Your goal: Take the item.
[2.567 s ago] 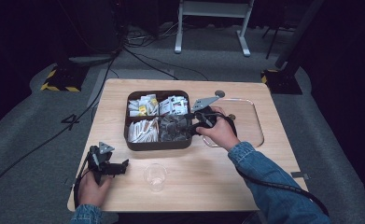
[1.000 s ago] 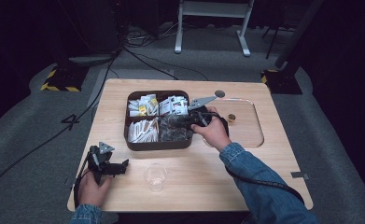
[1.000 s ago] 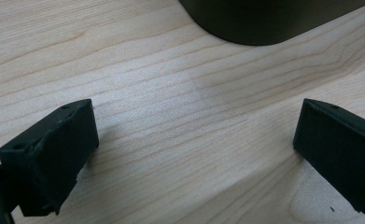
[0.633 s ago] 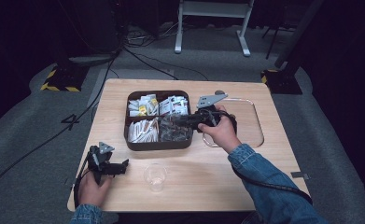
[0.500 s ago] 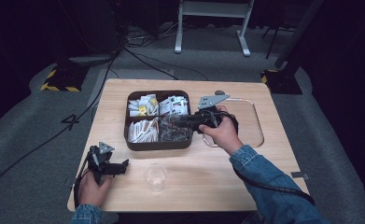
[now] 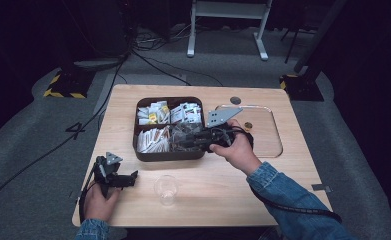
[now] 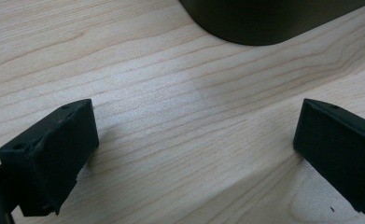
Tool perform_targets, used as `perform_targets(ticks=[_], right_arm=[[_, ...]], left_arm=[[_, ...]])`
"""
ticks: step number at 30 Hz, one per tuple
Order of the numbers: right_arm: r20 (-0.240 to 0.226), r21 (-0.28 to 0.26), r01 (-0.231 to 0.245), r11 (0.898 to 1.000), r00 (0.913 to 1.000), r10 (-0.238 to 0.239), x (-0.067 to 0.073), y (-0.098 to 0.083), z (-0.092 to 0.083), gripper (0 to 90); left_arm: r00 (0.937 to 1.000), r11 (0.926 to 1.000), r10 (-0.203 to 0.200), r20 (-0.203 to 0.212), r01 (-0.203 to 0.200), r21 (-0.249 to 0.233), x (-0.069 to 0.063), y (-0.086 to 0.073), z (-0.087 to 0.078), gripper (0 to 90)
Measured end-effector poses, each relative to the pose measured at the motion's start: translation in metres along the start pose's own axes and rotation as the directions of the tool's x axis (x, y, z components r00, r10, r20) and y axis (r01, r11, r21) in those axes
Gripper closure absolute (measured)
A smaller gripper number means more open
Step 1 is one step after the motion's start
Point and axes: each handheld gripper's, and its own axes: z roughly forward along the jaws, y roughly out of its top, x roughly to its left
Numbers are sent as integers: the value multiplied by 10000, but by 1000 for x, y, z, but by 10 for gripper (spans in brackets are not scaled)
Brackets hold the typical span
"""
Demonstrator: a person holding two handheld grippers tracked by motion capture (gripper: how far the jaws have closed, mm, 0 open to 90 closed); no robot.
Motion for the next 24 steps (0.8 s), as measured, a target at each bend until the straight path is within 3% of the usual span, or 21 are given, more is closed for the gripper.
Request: perform_targets(ticks=[11,24], right_arm=[[-847,278,662,9974,9944,-637,35,4,10,799],[-1271,723,773,9944,9896,-677,51,-1,20,798]], left_arm=[[10000,10000,0,0,0,0,0,0,0,4],[10000,10000,-2,1,2,2,0,0,0,4]])
